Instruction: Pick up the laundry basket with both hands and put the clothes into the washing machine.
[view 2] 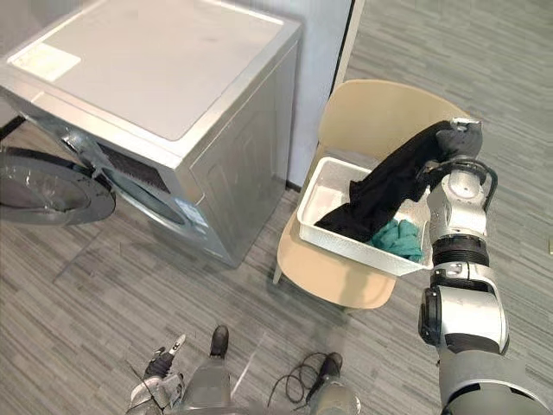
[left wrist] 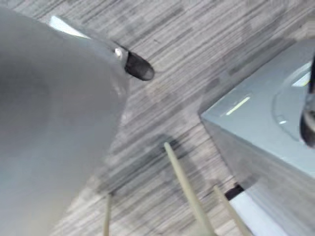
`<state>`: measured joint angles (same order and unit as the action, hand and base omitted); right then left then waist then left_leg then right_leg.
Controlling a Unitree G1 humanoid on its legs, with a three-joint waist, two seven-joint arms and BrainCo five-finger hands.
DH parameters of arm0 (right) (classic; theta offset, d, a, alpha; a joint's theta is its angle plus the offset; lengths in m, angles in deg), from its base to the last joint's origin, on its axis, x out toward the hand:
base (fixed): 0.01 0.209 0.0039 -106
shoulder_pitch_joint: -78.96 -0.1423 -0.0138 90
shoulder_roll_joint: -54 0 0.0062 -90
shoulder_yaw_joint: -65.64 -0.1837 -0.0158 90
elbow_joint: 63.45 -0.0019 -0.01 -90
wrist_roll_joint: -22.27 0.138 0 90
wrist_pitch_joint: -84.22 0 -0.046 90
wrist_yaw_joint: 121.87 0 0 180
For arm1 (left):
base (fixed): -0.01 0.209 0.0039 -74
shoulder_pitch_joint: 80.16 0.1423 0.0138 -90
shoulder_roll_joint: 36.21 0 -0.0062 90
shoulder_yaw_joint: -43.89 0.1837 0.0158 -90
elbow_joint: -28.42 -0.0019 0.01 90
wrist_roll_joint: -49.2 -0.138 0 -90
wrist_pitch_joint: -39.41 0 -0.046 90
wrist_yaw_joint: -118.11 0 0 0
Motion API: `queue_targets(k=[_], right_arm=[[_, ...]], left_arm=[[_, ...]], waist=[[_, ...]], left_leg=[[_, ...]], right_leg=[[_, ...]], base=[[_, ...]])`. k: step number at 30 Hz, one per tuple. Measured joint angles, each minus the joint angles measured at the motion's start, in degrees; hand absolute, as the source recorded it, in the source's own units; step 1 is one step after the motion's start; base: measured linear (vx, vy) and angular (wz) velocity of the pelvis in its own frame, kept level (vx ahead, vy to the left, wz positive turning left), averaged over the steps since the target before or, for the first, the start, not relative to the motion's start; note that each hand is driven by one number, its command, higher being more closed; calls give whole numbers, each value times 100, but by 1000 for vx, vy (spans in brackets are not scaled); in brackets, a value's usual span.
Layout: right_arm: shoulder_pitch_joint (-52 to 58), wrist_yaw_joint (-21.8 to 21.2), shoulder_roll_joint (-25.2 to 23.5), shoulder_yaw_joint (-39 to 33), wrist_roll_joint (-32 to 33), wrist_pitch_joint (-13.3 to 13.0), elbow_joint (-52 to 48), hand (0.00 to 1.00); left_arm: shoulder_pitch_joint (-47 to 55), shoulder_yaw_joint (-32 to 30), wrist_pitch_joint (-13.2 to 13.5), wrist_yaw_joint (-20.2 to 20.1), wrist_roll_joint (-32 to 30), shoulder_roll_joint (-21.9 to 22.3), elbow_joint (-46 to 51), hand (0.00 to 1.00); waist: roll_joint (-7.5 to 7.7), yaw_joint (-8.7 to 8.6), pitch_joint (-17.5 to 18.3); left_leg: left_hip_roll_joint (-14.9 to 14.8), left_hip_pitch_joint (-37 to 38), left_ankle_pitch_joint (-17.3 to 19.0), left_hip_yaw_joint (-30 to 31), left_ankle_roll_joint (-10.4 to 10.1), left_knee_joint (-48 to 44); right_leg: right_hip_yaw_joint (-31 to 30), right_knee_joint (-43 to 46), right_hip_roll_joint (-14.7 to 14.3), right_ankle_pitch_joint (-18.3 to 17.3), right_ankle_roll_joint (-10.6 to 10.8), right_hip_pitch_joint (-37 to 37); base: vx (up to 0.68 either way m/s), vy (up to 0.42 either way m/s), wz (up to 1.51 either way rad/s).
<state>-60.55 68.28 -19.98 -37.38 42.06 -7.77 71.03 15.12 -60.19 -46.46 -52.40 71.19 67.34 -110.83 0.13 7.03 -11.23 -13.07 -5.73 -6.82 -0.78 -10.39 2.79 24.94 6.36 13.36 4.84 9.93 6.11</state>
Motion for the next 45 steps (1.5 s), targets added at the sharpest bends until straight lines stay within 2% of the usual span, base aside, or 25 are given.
queue_targets(k=[1,2,4,5,6,9,11,13,15,17,19,21,22,24,28,30,31,33,35,37,41,45], right_arm=[[-1,12,2,-23,4,-3,-68,100],[-1,78,46,-62,47,-28,-201,100],[-4,195,125,-69,112,-58,-399,100],[-25,235,232,-68,245,-162,-581,100],[-64,239,255,-68,315,-209,-609,100],[-228,330,327,-40,547,-328,-816,100],[-597,419,476,93,563,-408,-817,100],[-973,456,546,327,645,-429,-819,100],[-1275,471,601,468,704,-454,-820,100],[-1581,475,693,646,816,-504,-820,100],[-1790,479,717,751,939,-541,-819,100],[-2152,471,720,959,1086,-645,-746,100],[-2227,471,713,983,1126,-664,-719,100],[-2422,472,694,1031,1254,-670,-621,100],[-2912,490,476,1189,1492,-665,-238,100],[-3078,509,385,1251,1664,-666,-198,100],[-3185,534,325,1279,1705,-667,-183,100],[-3329,598,169,1312,1810,-667,-183,100],[-3460,598,1,1358,1882,-669,-185,100],[-3499,599,-83,1364,1910,-670,-191,100],[-3499,602,-446,1541,1910,-666,-228,100],[-3499,595,-662,1756,1884,-657,-485,100]], left_arm=[[54,-96,7,18,166,23,180,0],[161,-428,9,87,518,97,778,0],[266,-690,51,216,872,128,1569,0],[260,-954,134,359,873,106,2345,0],[244,-1060,153,424,799,75,2640,0],[61,-1382,279,790,203,-315,3821,0],[-385,-1493,381,1088,-338,-773,4430,0],[-709,-1543,420,1325,-752,-1052,4929,0],[-1062,-1493,536,1482,-1059,-1209,5437,0],[-1635,-1112,699,1678,-1426,-1454,5869,0],[-2054,-678,782,1703,-1549,-1751,5823,0],[-2895,200,879,1644,-1594,-2130,5298,0],[-3094,375,886,1613,-1585,-2163,5189,0],[-3622,901,913,1344,-1446,-2226,4846,0],[-4274,2270,853,598,-1050,-2279,4118,0],[-4592,2748,805,319,-800,-2074,3674,0],[-4852,2988,695,205,-790,-1879,3356,0],[-5106,3309,569,165,-919,-1642,3001,0],[-5363,3683,406,50,-1151,-1422,2510,0],[-5539,3873,295,24,-1183,-1292,2154,0],[-5759,4224,1,-183,-1533,-928,1353,0],[-6154,4393,-152,-206,-1715,-582,784,0]], waist=[[-4,-1,33],[-5,5,191],[-23,10,344],[-48,22,425],[-58,23,457],[-107,11,606],[-235,16,709],[-317,12,762],[-360,17,790],[-387,10,809],[-414,2,826],[-473,-21,872],[-476,-29,874],[-480,-74,877],[-517,-275,901],[-533,-315,911],[-534,-341,912],[-534,-462,912],[-534,-510,912],[-533,-505,911],[-526,-631,908],[-519,-634,902]], left_leg=[[-3,66,0,-24,0,38],[-5,161,6,-45,-6,102],[-5,188,19,-67,-14,139],[-5,228,56,-80,-33,139],[-5,248,74,-82,-35,139],[-9,351,96,-115,-42,141],[-9,414,102,-150,-42,141],[-7,470,102,-250,-42,141],[5,535,104,-335,-38,142],[5,594,107,-413,-33,152],[-1,631,107,-435,-33,180],[-2,669,102,-456,-29,215],[-1,676,102,-455,-28,210],[-2,697,101,-459,-28,207],[0,747,102,-537,-28,206],[-1,754,103,-562,-28,206],[-4,755,103,-572,-29,206],[-8,757,105,-581,-30,206],[-21,768,117,-663,-29,206],[-36,766,122,-746,-34,208],[-82,779,150,-892,-60,192],[-88,748,155,-1042,-62,184]], right_leg=[[2,-120,-28,43,12,-93],[11,-406,-95,154,29,-270],[25,-655,-147,270,56,-393],[33,-847,-187,374,36,-514],[28,-906,-199,402,46,-550],[14,-1152,-254,529,24,-718],[-7,-1201,-266,568,25,-789],[-73,-1200,-262,585,8,-791],[-160,-1200,-246,618,-22,-793],[-237,-1204,-244,653,-26,-792],[-286,-1205,-256,665,-37,-788],[-324,-1202,-259,692,-38,-788],[-336,-1202,-259,696,-39,-788],[-359,-1201,-259,699,-40,-794],[-477,-1199,-261,701,-43,-789],[-494,-1198,-263,702,-44,-781],[-509,-1198,-268,707,-51,-771],[-524,-1197,-273,713,-58,-767],[-610,-1187,-286,724,-72,-707],[-682,-1143,-298,727,-77,-616],[-805,-1124,-341,737,-91,-516],[-937,-1103,-351,754,-112,-379]], base=[[78,32,-8],[41,20,-2],[47,28,0],[0,0,0],[2,23,-4],[-9,13,-6],[-33,20,-4],[-45,42,-15],[-34,40,-21],[-39,35,-16],[-38,25,-10],[-34,27,-8],[-23,26,-7],[-16,22,-5],[-5,24,-9],[7,20,-6],[4,22,-6],[1,19,-4],[-2,20,-19],[-16,20,-27],[-21,16,-16],[-20,16,-17]])
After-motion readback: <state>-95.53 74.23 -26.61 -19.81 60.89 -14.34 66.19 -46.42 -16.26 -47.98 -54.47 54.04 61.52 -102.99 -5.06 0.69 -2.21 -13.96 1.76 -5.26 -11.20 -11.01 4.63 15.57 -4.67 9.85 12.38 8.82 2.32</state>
